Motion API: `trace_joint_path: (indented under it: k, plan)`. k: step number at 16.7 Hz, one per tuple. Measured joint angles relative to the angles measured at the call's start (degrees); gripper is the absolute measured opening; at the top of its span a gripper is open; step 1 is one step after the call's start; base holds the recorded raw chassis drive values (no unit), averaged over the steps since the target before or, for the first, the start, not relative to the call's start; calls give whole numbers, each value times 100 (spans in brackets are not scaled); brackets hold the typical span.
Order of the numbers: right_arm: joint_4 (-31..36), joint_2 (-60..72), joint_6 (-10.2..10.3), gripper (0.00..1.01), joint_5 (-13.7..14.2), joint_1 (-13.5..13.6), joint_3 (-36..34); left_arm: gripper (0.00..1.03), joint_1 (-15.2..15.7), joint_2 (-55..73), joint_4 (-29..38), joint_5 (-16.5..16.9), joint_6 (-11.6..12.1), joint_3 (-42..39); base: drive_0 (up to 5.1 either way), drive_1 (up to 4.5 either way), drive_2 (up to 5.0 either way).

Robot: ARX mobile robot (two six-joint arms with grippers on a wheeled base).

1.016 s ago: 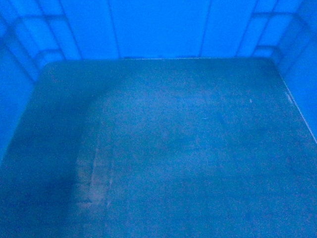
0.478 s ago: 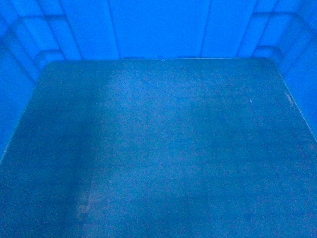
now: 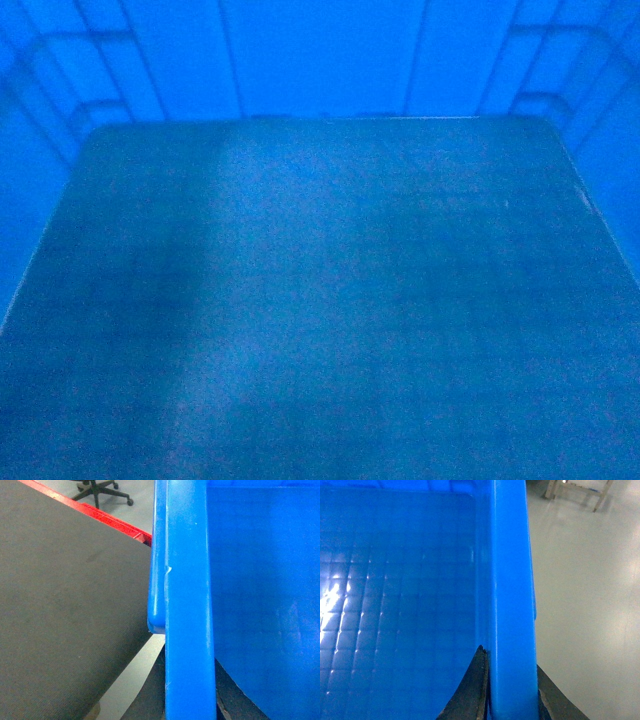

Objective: Place box next to blue box on left shelf

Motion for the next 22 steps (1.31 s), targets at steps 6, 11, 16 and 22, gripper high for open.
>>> trace_joint_path:
  k: [6,11,16,22]
  plan:
    - [0,0,0,10,0,0,0,7,0,0,0,0,0,0,-147,-147,-147]
    - [2,0,0,10,2,0,0,7,0,0,0,0,0,0,-146,-146,-146]
    - [4,0,0,10,0,0,0,7,0,0,-2,0,0,0,-151,-151,-151]
    - [0,0,0,10,0,0,0,7,0,4,0,0,0,0,-167,-167,-167]
